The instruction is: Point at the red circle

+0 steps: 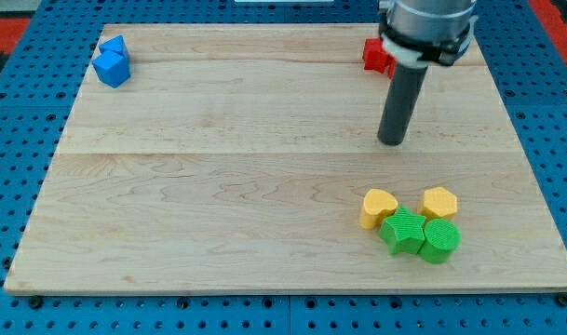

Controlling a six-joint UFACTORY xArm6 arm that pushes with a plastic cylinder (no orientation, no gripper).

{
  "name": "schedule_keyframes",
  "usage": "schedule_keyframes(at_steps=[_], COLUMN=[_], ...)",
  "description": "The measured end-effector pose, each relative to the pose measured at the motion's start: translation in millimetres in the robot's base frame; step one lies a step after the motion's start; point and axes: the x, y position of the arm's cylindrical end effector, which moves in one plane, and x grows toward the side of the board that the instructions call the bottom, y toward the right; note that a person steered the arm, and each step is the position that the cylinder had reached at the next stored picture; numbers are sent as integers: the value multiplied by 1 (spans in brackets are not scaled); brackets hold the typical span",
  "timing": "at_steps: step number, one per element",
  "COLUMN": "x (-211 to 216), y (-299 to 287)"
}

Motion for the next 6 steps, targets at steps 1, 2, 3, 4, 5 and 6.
schedule_keyframes(at_steps=[1, 2, 3, 4, 5, 6], x=[-26, -50, -70, -87, -102, -119], y=[37, 77, 97, 106, 107, 107])
